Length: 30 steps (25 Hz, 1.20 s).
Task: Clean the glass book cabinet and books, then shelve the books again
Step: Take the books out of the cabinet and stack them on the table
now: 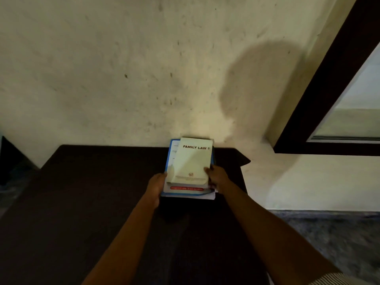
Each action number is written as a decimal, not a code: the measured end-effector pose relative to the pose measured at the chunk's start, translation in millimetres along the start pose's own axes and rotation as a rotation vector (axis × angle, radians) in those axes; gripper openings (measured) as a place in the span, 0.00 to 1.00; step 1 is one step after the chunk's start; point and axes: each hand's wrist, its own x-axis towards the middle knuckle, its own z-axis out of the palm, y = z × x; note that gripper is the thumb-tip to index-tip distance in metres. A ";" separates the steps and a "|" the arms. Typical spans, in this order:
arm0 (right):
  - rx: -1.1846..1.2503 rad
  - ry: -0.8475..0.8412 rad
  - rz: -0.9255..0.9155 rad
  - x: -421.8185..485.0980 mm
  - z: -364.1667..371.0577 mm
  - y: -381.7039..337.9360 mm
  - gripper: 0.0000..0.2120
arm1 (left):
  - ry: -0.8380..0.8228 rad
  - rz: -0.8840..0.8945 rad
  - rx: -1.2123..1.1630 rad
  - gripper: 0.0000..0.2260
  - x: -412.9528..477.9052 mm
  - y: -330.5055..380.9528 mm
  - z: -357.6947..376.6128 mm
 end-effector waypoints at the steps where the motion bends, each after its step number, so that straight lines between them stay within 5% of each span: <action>1: -0.090 0.012 -0.033 -1.1 -1.7 7.1 0.17 | -0.020 0.012 -0.004 0.10 -2.6 -4.0 0.4; 4: -0.317 0.107 -0.176 -17.3 -7.2 10.6 0.17 | -0.014 0.105 0.002 0.10 -27.1 -7.0 -6.4; 8: -0.134 0.098 -0.160 -59.3 -16.9 31.8 0.14 | 0.007 0.317 0.106 0.15 -66.2 -16.8 -8.5; 12: 0.046 0.095 -0.051 -131.4 -55.2 79.0 0.12 | -0.191 0.355 0.063 0.13 -85.7 -39.1 19.6; 16: -0.105 0.248 -0.111 -185.5 -153.2 103.9 0.08 | -0.417 0.539 0.226 0.13 -106.2 -34.0 96.3; 21: -0.089 0.429 -0.257 -205.1 -284.2 107.0 0.08 | -0.451 0.981 0.447 0.18 -125.2 24.9 231.0; 25: 0.005 0.513 -0.450 -190.7 -394.3 83.4 0.09 | -0.193 1.347 0.564 0.29 -149.1 88.9 330.0; 30: 0.042 0.493 -0.728 -168.8 -489.3 25.9 0.08 | 0.178 1.651 0.627 0.26 -171.8 162.7 400.7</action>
